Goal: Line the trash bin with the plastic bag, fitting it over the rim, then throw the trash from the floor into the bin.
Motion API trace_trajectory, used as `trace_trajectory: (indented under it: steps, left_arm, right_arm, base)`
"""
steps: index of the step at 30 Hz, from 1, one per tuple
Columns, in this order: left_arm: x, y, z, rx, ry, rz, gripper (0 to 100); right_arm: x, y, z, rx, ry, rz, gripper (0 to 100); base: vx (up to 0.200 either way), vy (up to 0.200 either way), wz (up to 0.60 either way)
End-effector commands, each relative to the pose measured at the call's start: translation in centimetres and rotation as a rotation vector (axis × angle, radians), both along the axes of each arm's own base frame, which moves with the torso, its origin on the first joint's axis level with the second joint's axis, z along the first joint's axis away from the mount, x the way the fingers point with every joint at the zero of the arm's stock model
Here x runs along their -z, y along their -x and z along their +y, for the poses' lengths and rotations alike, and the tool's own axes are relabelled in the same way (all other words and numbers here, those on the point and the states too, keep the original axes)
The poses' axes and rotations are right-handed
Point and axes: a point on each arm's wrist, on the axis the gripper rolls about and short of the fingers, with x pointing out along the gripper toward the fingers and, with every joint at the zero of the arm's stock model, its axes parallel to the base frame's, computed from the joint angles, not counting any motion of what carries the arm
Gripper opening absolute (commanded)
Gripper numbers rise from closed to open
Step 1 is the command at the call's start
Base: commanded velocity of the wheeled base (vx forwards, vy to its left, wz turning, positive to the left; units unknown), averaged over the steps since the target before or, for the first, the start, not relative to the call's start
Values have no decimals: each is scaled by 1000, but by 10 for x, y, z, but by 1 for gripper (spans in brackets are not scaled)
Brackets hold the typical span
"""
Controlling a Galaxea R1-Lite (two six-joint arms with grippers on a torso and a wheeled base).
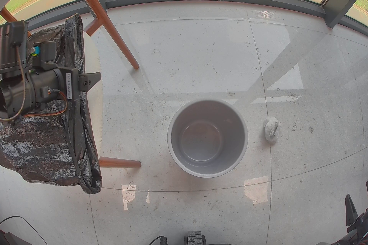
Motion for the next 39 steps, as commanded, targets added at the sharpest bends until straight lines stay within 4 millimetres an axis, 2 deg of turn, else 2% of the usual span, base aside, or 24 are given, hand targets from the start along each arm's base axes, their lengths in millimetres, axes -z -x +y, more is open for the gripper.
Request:
trace_trajectory:
  steps: [1, 9, 17, 18, 34, 39]
  left_arm:
    - [7, -18, -11, -16, -19, 17, 100]
    - [8, -19, -8, -116, -47, 8, 100]
    - [14, -19, -8, -130, -62, 27, 100]
    - [14, -19, -8, -130, -62, 27, 0]
    - [28, -15, -5, -125, -78, 74, 0]
    - [30, -15, -2, -105, -37, 93, 0]
  right_arm:
    - [5, 0, 0, 0, 0, 1, 100]
    - [5, 0, 0, 0, 0, 1, 100]
    - [5, 0, 0, 0, 0, 1, 100]
    - [5, 0, 0, 0, 0, 1, 100]
    - [5, 0, 0, 0, 0, 1, 100]
    - [5, 0, 0, 0, 0, 1, 100]
  base:
    - [0, 0, 0]
    - [0, 0, 0]
    - [0, 0, 0]
    - [0, 0, 0]
    - [0, 0, 0]
    - [0, 0, 0]
